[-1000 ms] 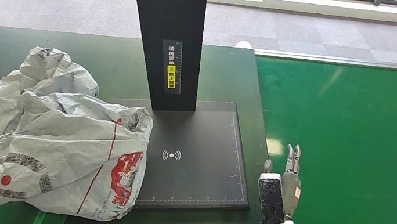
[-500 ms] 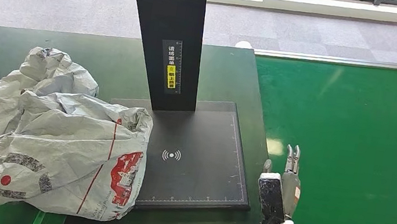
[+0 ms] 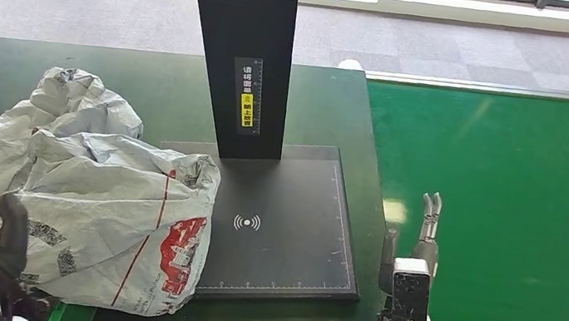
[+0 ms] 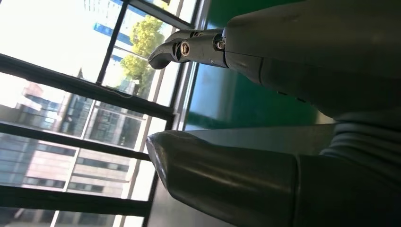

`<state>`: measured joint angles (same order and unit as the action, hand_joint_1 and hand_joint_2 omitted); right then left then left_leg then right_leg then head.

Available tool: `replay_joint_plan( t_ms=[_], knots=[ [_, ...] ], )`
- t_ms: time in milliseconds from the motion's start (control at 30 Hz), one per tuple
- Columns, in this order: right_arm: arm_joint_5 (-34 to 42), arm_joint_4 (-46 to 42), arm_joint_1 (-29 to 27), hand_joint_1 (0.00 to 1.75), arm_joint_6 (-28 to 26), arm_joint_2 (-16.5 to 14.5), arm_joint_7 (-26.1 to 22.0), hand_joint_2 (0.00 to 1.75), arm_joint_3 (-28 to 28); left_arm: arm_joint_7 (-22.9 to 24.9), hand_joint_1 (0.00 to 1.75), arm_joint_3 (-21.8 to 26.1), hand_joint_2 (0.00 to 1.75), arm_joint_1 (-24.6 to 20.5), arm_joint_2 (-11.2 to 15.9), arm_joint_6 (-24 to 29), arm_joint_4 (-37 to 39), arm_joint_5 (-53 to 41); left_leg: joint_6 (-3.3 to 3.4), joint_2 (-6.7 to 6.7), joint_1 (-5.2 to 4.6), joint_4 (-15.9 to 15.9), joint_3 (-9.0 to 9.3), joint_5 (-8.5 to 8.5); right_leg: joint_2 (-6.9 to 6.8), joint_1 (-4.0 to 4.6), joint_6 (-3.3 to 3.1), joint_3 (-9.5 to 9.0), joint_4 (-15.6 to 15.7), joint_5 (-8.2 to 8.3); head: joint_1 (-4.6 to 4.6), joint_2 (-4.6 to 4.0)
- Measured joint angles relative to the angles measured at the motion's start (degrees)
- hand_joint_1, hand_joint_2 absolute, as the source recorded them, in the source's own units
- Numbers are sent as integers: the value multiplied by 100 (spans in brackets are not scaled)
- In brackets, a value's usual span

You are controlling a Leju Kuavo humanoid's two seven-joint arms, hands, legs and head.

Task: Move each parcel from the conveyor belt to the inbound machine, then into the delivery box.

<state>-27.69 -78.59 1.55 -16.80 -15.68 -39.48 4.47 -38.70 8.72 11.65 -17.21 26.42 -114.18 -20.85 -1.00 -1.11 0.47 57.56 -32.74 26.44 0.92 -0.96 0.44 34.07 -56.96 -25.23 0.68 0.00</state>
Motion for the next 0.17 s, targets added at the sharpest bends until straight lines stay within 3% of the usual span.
replay_joint_plan(
  t_ms=[133,167],
  knots=[
    [880,-460,83,0,16,37,-67,175,-884,-18,0,-1353,175,-456,185,-523,369,950,0,11,0,0,3,-1,9,0,1,0,0,8,-1,0],
    [960,-505,98,0,27,42,-67,175,-1005,-18,0,-1505,175,-519,204,-607,425,1067,0,12,0,0,3,-2,10,0,2,0,0,9,-1,0]
  ],
)
